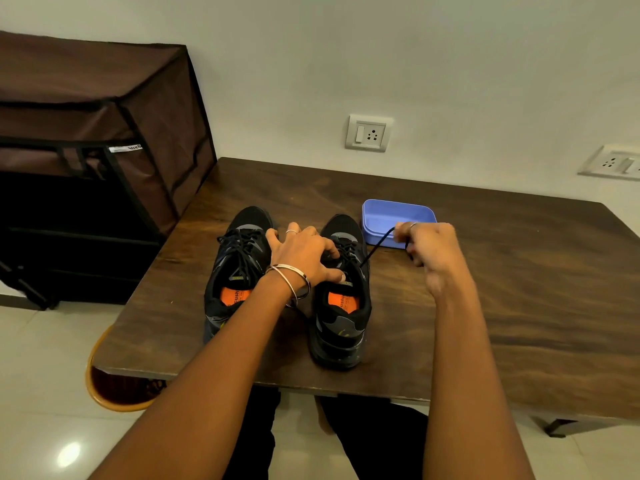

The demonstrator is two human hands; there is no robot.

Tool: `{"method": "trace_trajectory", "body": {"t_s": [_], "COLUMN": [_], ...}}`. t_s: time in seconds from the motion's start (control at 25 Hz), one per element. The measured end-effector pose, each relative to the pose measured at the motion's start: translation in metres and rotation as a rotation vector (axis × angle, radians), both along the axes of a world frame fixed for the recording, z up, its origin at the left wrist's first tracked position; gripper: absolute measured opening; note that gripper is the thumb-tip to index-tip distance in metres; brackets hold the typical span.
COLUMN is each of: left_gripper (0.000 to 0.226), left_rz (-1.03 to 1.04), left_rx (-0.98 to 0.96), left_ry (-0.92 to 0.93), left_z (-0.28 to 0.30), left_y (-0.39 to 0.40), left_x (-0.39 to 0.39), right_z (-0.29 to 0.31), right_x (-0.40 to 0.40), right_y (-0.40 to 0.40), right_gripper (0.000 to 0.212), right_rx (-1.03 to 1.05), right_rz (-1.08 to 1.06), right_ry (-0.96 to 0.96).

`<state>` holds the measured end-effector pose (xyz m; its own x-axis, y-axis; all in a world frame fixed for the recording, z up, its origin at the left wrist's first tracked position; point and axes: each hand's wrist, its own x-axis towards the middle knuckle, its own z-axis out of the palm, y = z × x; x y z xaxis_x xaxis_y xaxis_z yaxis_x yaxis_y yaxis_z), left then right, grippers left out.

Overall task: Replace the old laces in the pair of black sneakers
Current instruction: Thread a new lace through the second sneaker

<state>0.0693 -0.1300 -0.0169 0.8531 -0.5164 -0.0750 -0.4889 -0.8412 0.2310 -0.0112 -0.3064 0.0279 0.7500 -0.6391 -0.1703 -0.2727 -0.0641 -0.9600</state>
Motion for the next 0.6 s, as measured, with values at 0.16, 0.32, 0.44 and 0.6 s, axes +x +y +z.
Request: {"method": "trace_trajectory", "body": {"t_s": [0.16, 0.32, 0.44, 0.6], "left_gripper": [0.046, 0.042, 0.041, 0.042], "left_rz": [0.016, 0.029, 0.043, 0.046], "left_rx": [-0.062, -0.091, -0.116, -0.159], "left_ry": [0.084, 0.096, 0.108, 0.178], "left_z": [-0.002, -0.002, -0.002, -0.002], "left_y": [-0.001, -0.003, -0.005, -0.007], "left_x": [0.0, -0.002, -0.003, -0.002], "right_z": [0.017, -0.004, -0.013, -0.012], "right_x": [-0.013, -0.011, -0.002, 0.008], "right_y": [-0.003, 0.001, 0.01, 0.024], "right_gripper": [0.023, 0.046, 0.032, 0.025], "right_rx": [0.33, -0.334, -0.712, -0.634], "right_rz": [-0.169, 0.061, 0.176, 0.443], "right_ry": [-0.226, 0.423, 0.711, 0.59]}}
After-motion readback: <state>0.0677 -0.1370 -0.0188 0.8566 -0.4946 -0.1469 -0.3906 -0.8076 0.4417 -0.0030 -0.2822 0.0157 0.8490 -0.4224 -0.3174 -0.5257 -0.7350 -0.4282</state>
